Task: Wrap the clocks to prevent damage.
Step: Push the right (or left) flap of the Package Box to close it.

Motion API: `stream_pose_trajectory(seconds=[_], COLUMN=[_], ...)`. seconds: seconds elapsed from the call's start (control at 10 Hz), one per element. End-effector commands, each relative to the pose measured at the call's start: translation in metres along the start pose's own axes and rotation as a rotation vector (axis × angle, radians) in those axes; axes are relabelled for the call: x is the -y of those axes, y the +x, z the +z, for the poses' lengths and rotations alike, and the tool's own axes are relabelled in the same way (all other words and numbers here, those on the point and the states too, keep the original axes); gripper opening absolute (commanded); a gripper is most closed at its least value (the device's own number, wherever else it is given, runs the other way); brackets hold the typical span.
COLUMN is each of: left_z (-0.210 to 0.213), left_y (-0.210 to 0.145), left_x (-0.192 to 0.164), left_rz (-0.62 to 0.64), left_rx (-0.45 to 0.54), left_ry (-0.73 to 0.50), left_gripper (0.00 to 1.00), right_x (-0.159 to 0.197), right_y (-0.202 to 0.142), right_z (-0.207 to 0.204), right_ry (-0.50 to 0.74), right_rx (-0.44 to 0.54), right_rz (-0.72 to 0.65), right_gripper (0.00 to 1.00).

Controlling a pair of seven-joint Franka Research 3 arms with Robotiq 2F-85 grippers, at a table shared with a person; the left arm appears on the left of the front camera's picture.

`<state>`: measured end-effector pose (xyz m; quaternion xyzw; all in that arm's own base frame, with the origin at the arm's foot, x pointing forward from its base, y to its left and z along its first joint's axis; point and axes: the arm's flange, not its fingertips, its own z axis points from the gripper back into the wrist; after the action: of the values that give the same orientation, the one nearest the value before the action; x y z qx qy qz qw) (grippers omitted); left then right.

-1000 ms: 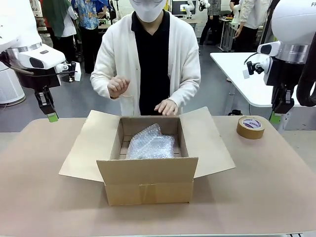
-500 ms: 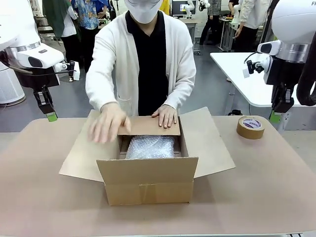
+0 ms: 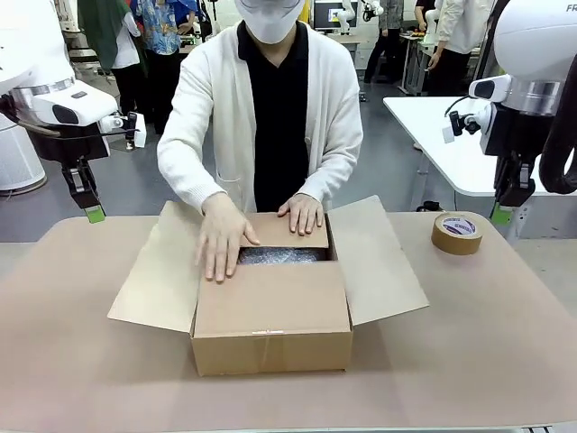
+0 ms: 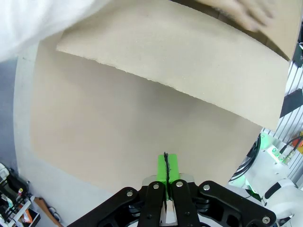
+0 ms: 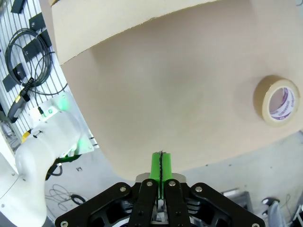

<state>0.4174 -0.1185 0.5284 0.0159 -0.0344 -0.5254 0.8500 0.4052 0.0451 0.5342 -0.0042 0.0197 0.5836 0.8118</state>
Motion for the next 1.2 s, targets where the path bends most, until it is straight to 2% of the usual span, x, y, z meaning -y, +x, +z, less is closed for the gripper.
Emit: stream_pose_trajectory(seconds=[0.0, 1.0, 1.1], left_z=[0.001, 0.000, -0.020], left_y=[0.000, 0.000, -0.013], left_x=[0.000, 0.000, -0.014], left_rz=[0.014, 0.000, -0.085], left_rx=[0.003, 0.000, 0.044], left_ry=[-0.001, 0.000, -0.117], left_gripper=[0.00, 0.00, 0.00], right_x=[0.001, 0.001, 0.001], right_y=[0.001, 0.001, 0.001], right_z=[-0.001, -0.001, -0.001], right_ry=[-0.010, -0.010, -0.010], right_rx=[0.005, 0.005, 0.005], right_rz=[-0.003, -0.003, -0.003], right_gripper=[0.01, 0.01, 0.01])
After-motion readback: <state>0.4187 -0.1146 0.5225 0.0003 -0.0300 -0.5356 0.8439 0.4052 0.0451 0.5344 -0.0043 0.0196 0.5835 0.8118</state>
